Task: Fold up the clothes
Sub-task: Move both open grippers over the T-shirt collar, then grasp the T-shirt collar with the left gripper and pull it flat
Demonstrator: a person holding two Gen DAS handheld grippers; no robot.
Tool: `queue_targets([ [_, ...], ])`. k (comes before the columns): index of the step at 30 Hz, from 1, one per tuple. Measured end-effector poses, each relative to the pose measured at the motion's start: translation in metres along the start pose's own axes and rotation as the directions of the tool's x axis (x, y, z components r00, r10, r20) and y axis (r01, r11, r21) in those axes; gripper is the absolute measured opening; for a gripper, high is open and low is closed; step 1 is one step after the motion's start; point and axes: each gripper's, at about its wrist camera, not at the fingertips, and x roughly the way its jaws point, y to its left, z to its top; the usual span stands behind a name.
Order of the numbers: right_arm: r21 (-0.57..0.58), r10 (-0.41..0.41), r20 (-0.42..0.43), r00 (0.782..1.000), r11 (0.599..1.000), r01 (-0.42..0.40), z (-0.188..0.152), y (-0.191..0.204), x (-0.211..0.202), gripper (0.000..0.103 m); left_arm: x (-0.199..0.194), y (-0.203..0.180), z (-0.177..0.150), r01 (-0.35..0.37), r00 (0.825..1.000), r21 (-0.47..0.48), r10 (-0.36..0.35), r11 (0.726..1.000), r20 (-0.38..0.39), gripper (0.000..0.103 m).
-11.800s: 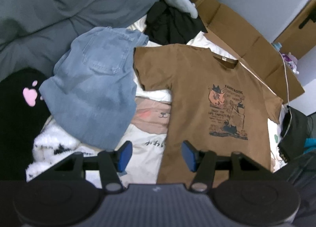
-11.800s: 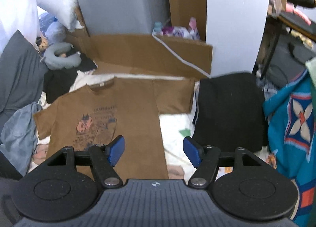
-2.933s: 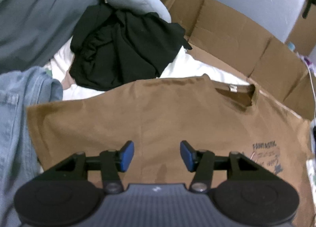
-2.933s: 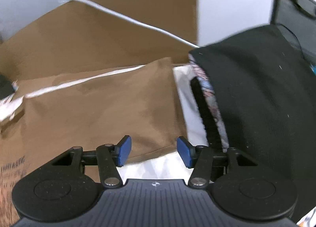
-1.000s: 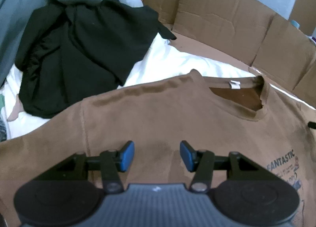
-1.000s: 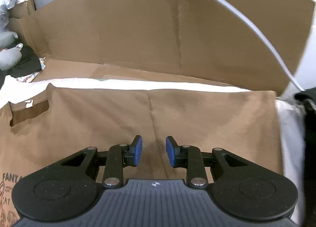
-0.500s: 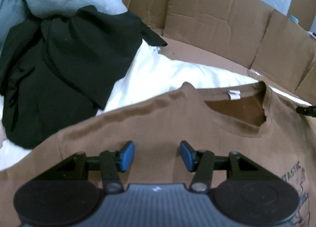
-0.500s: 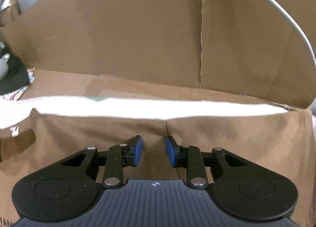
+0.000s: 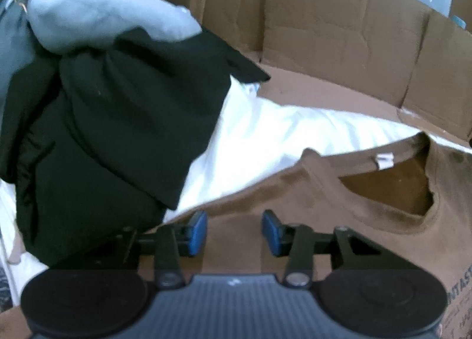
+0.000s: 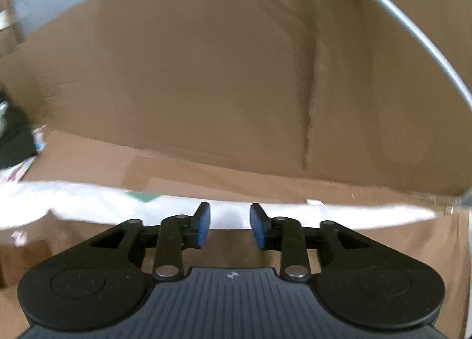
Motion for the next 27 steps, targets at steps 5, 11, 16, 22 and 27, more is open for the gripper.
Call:
queue_targets([
  [5,-0.065,0.146,-0.014,0.989,0.987,-0.147,-0.010,0.026,-0.013,0.048,-0.011,-0.016,-0.003,0.093,0.995,0.027,-0.094,0.995,0.023,0.046],
  [11,-0.197,0.212,-0.063,0.975,0.955,-0.220,-0.040,0.074,-0.007,0.060,0.000,-0.039,0.001,0.135,0.990,0.090,-0.137,0.987,0.021,0.046],
  [16,-0.209,0.222,-0.085,0.971,0.949,-0.235,-0.039,0.099,0.010,0.039,0.016,-0.045,0.010,0.158,0.987,0.108,-0.161,0.981,0.013,0.036],
  [22,-0.144,0.228,-0.093,0.969,0.960,-0.239,-0.027,0.108,0.026,0.031,0.034,-0.033,0.019,0.108,0.994,0.041,-0.108,0.993,0.009,0.029],
  [27,-0.068,0.260,-0.097,0.961,0.961,-0.267,-0.013,0.100,0.034,0.030,0.035,-0.020,0.022,0.089,0.996,-0.009,-0.089,0.996,0.014,0.008],
])
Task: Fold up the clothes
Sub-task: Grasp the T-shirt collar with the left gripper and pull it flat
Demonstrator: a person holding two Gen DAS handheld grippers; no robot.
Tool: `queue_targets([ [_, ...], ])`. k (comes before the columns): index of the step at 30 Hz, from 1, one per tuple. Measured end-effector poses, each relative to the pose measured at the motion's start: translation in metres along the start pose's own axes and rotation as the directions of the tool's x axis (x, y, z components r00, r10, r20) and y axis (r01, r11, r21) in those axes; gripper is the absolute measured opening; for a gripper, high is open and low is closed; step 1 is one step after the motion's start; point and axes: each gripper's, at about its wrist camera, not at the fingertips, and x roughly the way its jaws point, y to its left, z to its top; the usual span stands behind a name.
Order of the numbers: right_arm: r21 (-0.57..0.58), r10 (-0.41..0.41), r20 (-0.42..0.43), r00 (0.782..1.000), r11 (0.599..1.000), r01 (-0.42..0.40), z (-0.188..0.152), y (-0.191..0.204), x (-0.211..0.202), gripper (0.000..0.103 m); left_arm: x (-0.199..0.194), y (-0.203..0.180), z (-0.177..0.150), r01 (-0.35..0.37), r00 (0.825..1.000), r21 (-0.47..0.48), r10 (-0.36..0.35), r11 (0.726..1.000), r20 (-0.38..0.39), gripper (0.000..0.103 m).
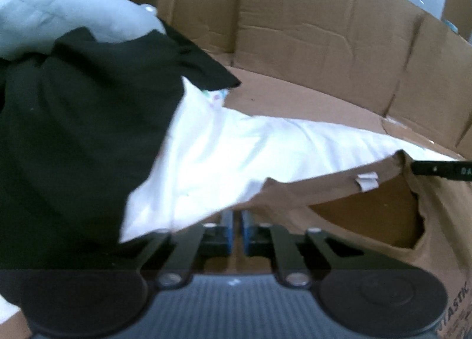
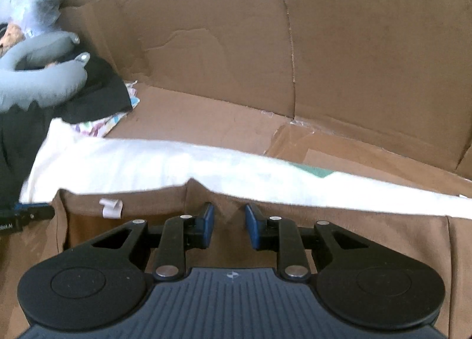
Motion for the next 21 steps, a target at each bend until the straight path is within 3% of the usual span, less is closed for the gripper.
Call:
queue_targets([
  [3,0.020,0.009,0.018,1.000,1.000,-0.009,0.004,-0.003,-0.008,0.031,-0.007,0.003,0.003,0.040,0.999,-0.028,-0.039,0.999,0.031,0.008],
  [9,0.021,0.033,0.009,0.999,0.999,-0.033,-0.009,-0.004,-0.033,0.032,-0.019,-0.013,0.002,0.101,0.993,0.014,-0.101,0.995,0.056,0.008],
  [15,0.013,0.058,0.031,0.998,0.998,-0.059,-0.032,0.010,-0.055,0.034,-0.030,-0.034,-0.015,0.146,0.989,0.048,-0.147,0.988,0.011,0.012],
  [17,-0.013,0.071,0.015,0.997,0.997,-0.071,-0.041,0.019,-0.059,0.034,-0.035,-0.039,-0.021,0.154,0.988,0.043,-0.155,0.987,0.004,0.015],
  [21,-0.173,0.106,-0.016,0.994,0.979,-0.107,-0.055,0.047,-0.067,0.034,-0.043,-0.051,-0.032,0.181,0.983,0.026,-0.181,0.983,-0.023,0.017],
])
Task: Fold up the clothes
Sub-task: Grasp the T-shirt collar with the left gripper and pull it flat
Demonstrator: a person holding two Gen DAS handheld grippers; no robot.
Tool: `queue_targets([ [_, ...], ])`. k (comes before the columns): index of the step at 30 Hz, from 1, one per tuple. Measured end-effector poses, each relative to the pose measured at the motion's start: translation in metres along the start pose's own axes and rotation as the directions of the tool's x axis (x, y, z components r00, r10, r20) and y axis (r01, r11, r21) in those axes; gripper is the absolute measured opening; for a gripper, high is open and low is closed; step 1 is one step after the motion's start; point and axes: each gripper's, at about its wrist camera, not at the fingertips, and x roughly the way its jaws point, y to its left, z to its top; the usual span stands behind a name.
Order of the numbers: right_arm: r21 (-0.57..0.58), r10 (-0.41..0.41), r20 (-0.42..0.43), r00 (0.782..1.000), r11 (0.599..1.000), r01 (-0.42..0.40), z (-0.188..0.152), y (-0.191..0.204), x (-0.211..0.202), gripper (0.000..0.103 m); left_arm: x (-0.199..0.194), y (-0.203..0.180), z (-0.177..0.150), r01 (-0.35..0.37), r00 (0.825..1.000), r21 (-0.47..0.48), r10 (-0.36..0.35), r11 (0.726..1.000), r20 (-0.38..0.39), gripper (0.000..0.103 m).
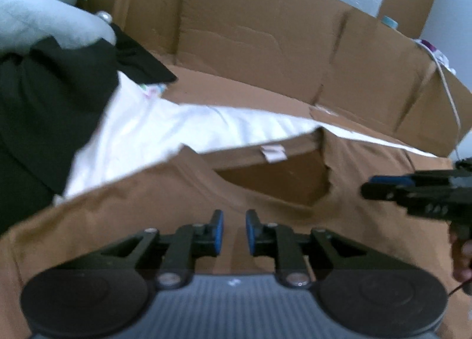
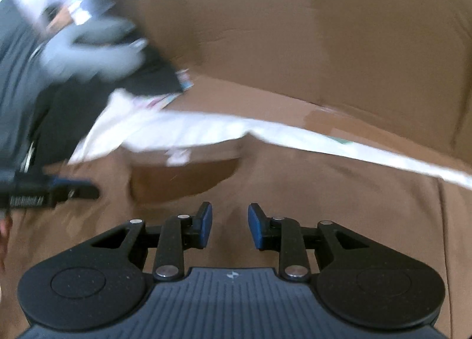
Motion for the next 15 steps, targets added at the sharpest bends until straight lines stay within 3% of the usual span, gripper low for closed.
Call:
queue_targets([
  [7,-0.058,0.027,-0.120,0.992,0.998,-0.034,-0.009,0.022,0.023,0.034,0.007,-0.028,-0.014,0.069,0.996,0.013,-0.068,0.998,-0.060,0.023],
  [15,-0.114,0.007,-0.123,0.992,0.993,-0.021,0.006,0.032,0.049,0.035,0.022,-0.043,-0.009,0.090,0.994,0.002,-0.089,0.996,-0.067,0.023],
])
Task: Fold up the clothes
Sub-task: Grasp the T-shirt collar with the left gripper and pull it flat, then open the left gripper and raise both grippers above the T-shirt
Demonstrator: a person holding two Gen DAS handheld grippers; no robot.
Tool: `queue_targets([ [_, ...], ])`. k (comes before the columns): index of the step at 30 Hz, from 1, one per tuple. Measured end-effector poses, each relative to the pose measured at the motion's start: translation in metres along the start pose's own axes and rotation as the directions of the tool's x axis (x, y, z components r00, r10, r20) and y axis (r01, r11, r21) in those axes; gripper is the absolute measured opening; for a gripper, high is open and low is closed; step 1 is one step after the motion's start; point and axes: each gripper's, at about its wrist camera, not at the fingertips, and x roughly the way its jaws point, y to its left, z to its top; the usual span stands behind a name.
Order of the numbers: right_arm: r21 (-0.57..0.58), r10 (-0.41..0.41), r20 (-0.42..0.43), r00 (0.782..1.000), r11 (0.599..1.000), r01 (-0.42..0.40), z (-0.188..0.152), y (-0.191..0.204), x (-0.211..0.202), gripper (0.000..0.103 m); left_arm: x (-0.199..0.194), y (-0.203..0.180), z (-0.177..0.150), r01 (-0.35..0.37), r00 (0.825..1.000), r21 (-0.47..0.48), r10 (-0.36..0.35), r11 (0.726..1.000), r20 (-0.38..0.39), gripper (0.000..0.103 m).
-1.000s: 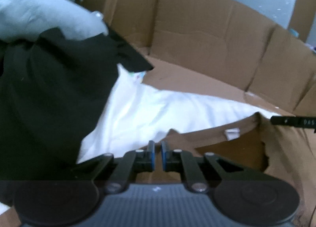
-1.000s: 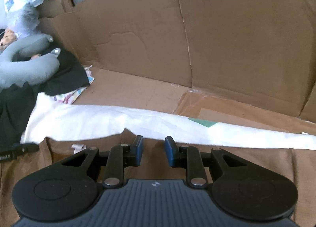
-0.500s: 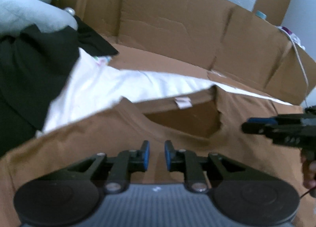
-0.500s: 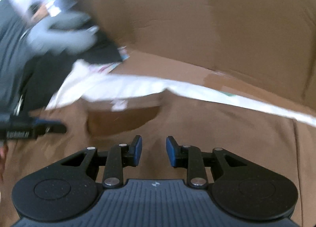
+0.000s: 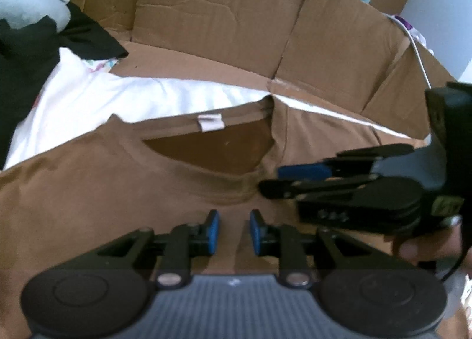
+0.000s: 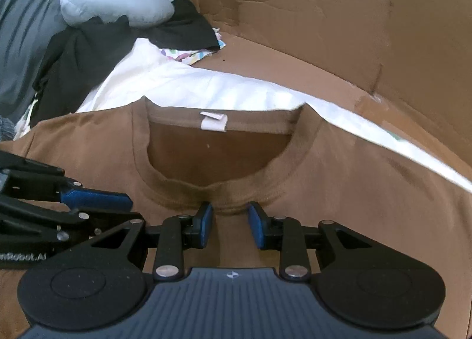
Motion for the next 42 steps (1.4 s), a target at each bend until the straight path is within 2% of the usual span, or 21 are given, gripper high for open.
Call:
queue_targets([
  [2,-0.010,-0.003,0.000,1.000,1.000,0.003,0.003,0.000,0.003,0.035,0.005,-0.004,0.005,0.001,1.000,-0.003,-0.001,1.000,-0.005,0.023],
  [4,-0.005,-0.002,0.002,1.000,1.000,0.002,0.006,-0.001,0.006,0.035,0.014,-0.007,0.009,-0.020,1.000,0.005,0.020,1.000,-0.017,0.016],
  [6,0.020,0.006,0.007,1.000,1.000,-0.006,0.009,-0.005,0.009,0.031,0.021,-0.004,0.010,-0.032,0.999,-0.014,0.032,0.999,-0.033,0.016],
  [9,0.069,0.018,0.004,1.000,0.997,-0.018,0.016,-0.009,0.008,0.031,0.027,0.000,0.009,-0.047,0.998,-0.027,0.046,0.999,-0.031,0.012],
  [14,0.101,0.057,0.052,0.997,0.993,-0.062,0.020,-0.023,-0.023,0.033,0.033,-0.001,0.017,-0.084,0.996,-0.017,0.084,0.996,-0.017,0.007],
  [18,0.107,0.013,0.061,0.998,0.994,-0.020,0.020,-0.046,-0.056,0.036,0.033,0.001,0.029,-0.077,0.996,-0.054,0.075,0.996,-0.046,0.007],
  [19,0.123,0.001,0.063,0.998,0.992,-0.009,0.020,-0.054,-0.065,0.040,0.030,0.001,0.033,-0.073,0.996,-0.052,0.070,0.996,-0.051,0.008],
  [21,0.152,-0.017,0.073,0.997,0.988,0.006,0.022,-0.069,-0.083,0.046,0.021,0.002,0.041,-0.063,0.997,-0.063,0.060,0.996,-0.043,0.016],
  [23,0.173,-0.039,0.089,0.995,0.985,0.023,0.023,-0.082,-0.103,0.049,0.008,0.003,0.048,-0.068,0.997,-0.074,0.067,0.995,-0.024,0.029],
  [28,0.206,-0.087,0.112,0.990,0.976,0.062,0.028,-0.106,-0.151,0.066,-0.030,0.004,0.060,-0.069,0.998,-0.032,0.069,0.997,0.002,0.051],
  [34,0.168,-0.119,0.115,0.986,0.981,0.099,0.025,-0.111,-0.203,0.069,-0.073,0.011,0.061,-0.100,0.995,0.009,0.100,0.995,0.009,0.063],
  [36,0.156,-0.162,0.132,0.978,0.978,0.141,0.019,-0.111,-0.222,0.071,-0.085,0.014,0.062,-0.115,0.993,0.005,0.115,0.993,0.002,0.063],
  [39,0.183,-0.192,0.151,0.970,0.970,0.163,0.011,-0.118,-0.251,0.073,-0.102,0.015,0.067,-0.131,0.991,-0.012,0.131,0.991,-0.007,0.065],
  [42,0.218,-0.207,0.161,0.965,0.961,0.170,0.003,-0.121,-0.281,0.073,-0.124,0.010,0.071,-0.132,0.991,-0.022,0.131,0.991,-0.014,0.076],
])
